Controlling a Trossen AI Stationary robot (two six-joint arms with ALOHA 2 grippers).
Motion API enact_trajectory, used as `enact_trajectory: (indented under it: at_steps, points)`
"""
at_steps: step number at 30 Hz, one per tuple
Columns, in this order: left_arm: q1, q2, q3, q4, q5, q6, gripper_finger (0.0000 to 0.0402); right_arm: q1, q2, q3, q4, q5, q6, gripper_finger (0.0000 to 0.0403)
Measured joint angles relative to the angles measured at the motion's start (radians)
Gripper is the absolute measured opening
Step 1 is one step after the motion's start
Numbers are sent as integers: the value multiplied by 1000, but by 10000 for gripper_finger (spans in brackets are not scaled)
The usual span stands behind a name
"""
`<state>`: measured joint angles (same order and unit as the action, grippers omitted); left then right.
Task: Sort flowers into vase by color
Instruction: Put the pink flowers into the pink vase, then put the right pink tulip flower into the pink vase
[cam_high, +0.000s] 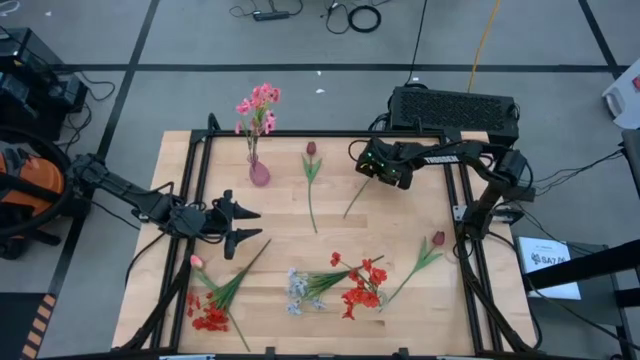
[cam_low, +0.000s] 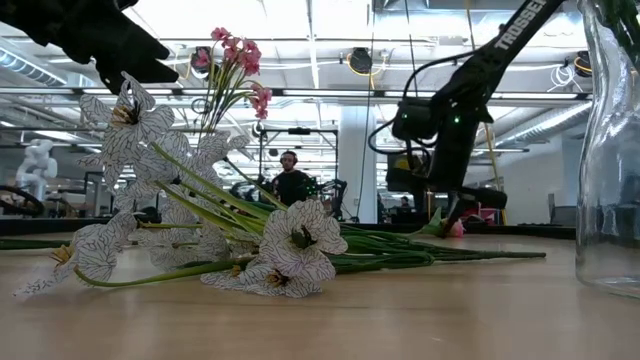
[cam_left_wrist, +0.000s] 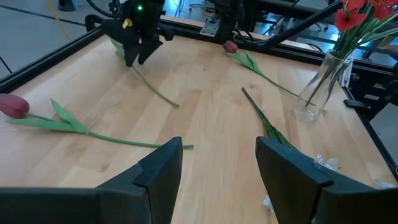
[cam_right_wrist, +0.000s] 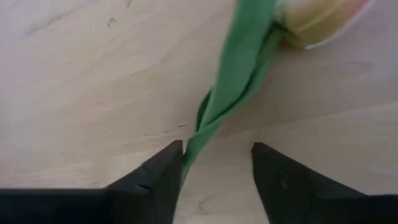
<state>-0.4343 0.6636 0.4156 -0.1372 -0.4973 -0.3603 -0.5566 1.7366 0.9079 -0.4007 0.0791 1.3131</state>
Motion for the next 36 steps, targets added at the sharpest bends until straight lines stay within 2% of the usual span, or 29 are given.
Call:
enact_trajectory:
  at_steps: [5,7,8,12,19,23,28,31,36]
  points:
    - [0,0,0,0,-11,0,210,-4,-3,-2,0,9,-128,75]
    - [3,0,0,2,-38,0,210,-6,-24,-6,7,17,-225,26]
    - [2,0,0,3,-50,0,210,-7,-40,-7,30,16,-296,15]
    - [3,0,0,53,-74,1,210,-13,-149,-4,98,-71,-598,14]
    - [7,1,0,211,-195,2,210,27,-429,-4,192,-122,-801,5]
    - [41,21,0,347,-211,7,210,72,-539,-3,401,-252,-946,3]
    - [91,86,0,554,-183,86,210,124,-544,-2,730,-462,-1012,2]
    - [122,153,14,658,-145,128,210,173,-496,-1,875,-505,-998,1]
    - [153,286,78,689,-131,136,210,261,-398,-2,979,-531,-990,1]
